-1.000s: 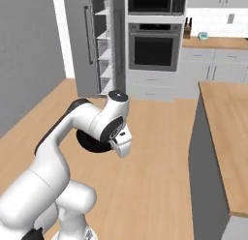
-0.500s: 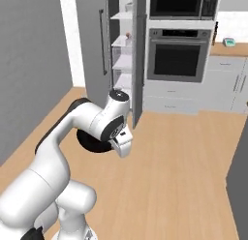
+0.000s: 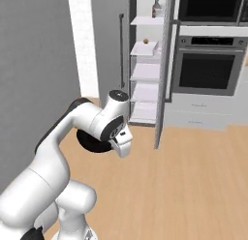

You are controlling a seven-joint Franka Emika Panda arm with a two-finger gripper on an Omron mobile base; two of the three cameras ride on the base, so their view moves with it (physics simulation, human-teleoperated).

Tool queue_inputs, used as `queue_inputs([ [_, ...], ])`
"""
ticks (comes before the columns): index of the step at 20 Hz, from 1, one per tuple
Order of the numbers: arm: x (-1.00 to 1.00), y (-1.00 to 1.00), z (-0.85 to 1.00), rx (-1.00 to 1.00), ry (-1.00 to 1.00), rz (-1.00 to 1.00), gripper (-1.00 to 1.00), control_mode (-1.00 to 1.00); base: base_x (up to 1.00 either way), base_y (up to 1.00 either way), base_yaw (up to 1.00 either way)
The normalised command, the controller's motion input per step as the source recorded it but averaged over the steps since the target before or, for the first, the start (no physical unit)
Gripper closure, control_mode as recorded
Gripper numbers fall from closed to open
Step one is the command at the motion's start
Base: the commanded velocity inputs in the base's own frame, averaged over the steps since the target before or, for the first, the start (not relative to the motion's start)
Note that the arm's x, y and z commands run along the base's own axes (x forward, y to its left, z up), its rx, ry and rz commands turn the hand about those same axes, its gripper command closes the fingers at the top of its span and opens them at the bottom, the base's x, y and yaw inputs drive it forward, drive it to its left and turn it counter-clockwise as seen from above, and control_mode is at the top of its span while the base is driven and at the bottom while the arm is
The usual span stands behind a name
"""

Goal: Pick the chicken drumstick and avocado from their plates and place them in the bowl. Then put the bowl in the fridge.

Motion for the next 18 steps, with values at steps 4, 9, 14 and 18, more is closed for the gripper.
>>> queue_inputs([
  [4, 0.00, 0.00, 0.00, 0.00, 0.00, 0.00, 1.00, 1.00, 1.00, 0.84, -0.05],
  [9, 0.00, 0.00, 0.00, 0.00, 0.00, 0.00, 1.00, 1.00, 1.00, 0.46, -0.02],
  [14, 0.00, 0.00, 0.00, 0.00, 0.00, 0.00, 1.00, 1.00, 0.99, -0.25, -0.04],
  [18, 0.00, 0.00, 0.00, 0.00, 0.00, 0.00, 1.00, 1.00, 0.97, -0.48, 0.00],
])
